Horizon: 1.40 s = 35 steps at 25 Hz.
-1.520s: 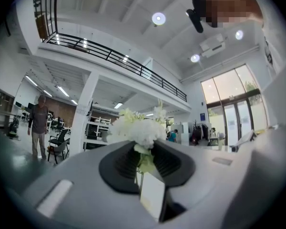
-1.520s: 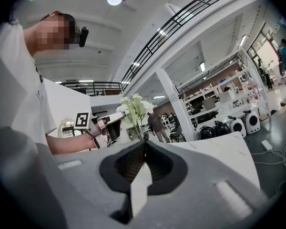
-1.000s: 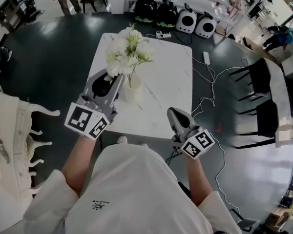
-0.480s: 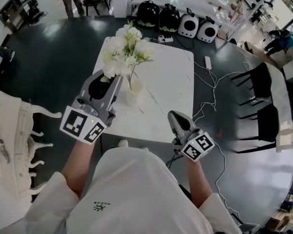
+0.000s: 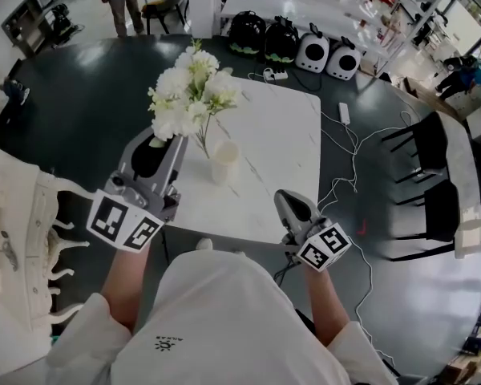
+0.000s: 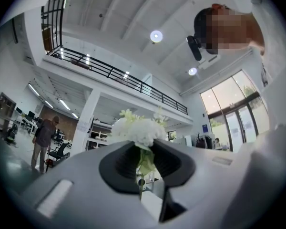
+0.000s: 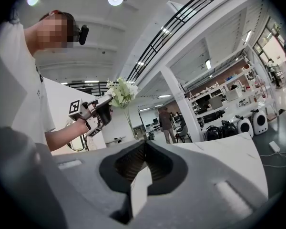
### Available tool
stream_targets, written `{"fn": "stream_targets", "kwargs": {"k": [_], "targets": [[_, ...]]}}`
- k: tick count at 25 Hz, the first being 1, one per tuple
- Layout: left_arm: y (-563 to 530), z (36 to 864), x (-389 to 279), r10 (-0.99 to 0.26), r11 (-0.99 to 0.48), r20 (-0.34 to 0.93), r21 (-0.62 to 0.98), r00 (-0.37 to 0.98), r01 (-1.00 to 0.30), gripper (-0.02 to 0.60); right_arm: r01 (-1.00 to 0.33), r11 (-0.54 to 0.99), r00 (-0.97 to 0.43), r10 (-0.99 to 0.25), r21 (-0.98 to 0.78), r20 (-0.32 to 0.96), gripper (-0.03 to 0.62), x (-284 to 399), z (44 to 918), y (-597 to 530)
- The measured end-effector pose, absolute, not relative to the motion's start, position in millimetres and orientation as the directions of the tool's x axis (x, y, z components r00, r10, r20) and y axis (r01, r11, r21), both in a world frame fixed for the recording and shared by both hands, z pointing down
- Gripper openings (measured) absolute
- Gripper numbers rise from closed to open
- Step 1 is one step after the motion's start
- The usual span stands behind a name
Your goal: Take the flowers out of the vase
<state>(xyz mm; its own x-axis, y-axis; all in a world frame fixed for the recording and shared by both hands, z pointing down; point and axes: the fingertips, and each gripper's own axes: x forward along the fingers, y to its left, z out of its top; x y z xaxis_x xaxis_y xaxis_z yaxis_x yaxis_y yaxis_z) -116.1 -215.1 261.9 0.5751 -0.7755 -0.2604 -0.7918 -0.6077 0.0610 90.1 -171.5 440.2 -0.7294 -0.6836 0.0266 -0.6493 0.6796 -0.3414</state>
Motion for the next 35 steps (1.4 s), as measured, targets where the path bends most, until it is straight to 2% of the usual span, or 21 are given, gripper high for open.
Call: {"fn": "stream_targets", "kwargs": {"k": [10, 35], "targets": [[-215.9, 270.5, -121.0, -0.811, -0.564, -0.226, 0.056, 0.54, -0.824, 0.058, -0.643, 0.687, -0.736, -0.677, -0.339, 0.024, 0.002, 102.4, 435.5, -179.2], [-207.8, 389.5, -140.0, -0.868, -0.497, -0.042, 0.098, 0.495, -0.862, 0.054, -0.65, 0.689, -0.735, -0.677, -0.323, 0.037, 0.002, 98.3, 438.7, -178.4]]}}
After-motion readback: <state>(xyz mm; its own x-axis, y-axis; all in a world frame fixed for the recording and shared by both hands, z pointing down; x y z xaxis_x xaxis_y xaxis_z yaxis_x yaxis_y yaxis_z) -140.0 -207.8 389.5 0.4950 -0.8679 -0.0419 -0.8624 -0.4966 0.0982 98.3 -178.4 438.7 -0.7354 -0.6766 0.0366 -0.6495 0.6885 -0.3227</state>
